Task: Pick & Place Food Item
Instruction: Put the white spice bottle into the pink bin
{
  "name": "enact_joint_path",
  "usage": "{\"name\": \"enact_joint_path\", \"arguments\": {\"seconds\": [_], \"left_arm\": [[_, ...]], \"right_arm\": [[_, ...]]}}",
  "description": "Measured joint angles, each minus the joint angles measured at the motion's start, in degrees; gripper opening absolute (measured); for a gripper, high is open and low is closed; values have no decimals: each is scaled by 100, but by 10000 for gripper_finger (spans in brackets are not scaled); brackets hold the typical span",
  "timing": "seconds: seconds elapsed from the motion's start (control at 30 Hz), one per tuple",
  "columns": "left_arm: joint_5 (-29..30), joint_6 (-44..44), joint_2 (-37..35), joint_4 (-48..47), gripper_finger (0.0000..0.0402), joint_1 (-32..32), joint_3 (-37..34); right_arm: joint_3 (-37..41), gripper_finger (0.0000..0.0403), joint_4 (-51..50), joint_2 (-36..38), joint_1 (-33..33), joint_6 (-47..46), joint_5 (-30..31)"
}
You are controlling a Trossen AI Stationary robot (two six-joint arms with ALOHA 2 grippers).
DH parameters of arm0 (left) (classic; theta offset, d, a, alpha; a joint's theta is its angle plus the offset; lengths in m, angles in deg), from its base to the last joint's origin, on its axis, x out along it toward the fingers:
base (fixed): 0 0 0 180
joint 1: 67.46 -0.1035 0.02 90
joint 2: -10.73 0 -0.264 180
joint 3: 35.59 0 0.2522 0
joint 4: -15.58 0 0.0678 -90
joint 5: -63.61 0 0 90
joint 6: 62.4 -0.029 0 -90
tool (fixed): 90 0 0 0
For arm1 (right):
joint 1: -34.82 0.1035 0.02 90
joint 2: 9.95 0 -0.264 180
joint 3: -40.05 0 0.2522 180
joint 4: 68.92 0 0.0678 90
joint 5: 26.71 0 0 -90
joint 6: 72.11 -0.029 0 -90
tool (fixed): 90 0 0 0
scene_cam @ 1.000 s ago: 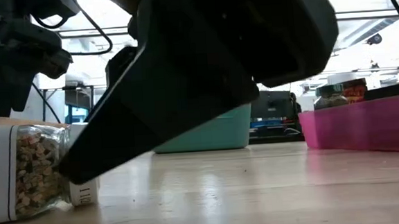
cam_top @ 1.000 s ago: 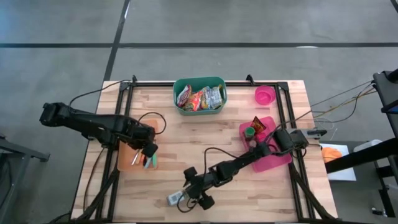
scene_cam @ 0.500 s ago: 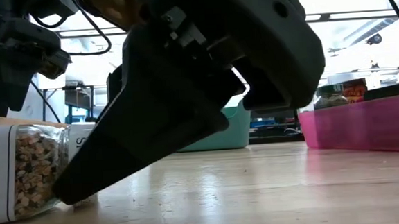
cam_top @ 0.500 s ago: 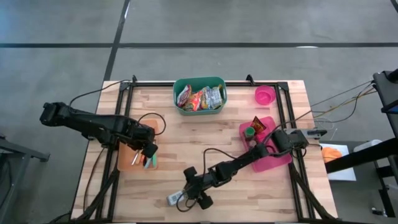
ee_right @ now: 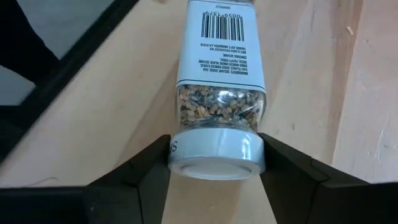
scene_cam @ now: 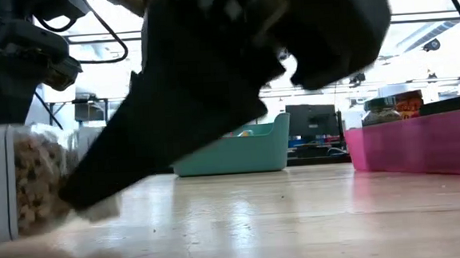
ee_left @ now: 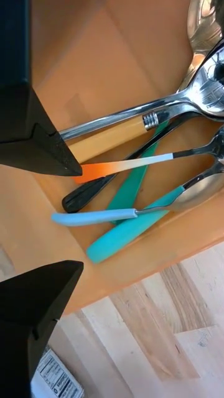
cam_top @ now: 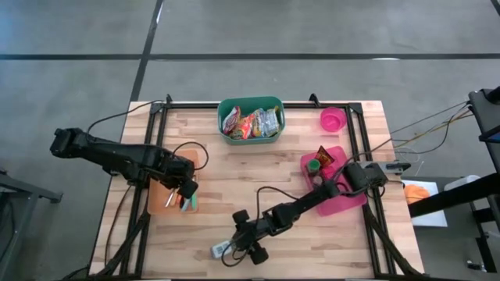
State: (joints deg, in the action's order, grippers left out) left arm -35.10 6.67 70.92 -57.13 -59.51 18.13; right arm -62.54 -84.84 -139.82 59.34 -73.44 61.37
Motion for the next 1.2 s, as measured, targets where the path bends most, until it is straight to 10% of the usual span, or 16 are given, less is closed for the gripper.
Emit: {"name": "enact_joint_path", "arguments": {"seconds": [0.5,1.2], "left_arm": [[-38,-10,-1,63,238,76,0],[-34,-238,0,209,238,173,0]], "right_arm": [[4,205,-2283,1537,-12,-404,721],[-288,204,-6756,3564,-332,-4091,407]]}}
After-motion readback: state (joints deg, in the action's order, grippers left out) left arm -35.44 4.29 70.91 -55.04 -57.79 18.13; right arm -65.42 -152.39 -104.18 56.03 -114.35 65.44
